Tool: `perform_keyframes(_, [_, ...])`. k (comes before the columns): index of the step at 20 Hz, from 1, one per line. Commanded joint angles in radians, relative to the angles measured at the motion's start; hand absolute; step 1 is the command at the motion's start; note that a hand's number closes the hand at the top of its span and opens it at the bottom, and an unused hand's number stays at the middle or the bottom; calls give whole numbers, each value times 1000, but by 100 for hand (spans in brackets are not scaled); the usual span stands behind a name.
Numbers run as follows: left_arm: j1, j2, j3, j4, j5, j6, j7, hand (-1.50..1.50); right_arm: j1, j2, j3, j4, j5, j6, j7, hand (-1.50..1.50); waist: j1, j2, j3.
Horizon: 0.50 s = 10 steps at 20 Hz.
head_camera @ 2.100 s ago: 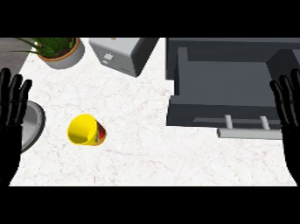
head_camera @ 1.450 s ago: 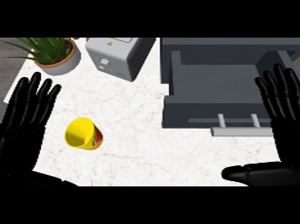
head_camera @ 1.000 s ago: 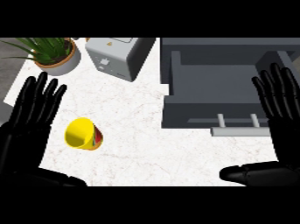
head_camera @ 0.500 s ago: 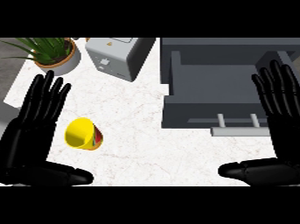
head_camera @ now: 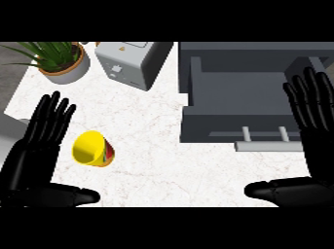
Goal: Pick up the cup, place it into the drawer and close the drawer
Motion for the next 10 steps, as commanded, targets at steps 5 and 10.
perform_keyframes(5, [4,35,77,169,-4,-35,-87,-150,-60,14,14,-44,19,-52,88,-150,0,0,0])
perform_keyframes(10, [22,27,86,266,-29,-52,-189,-150,-19,-14,-51,25,-40,14,-8,-150,0,0,0])
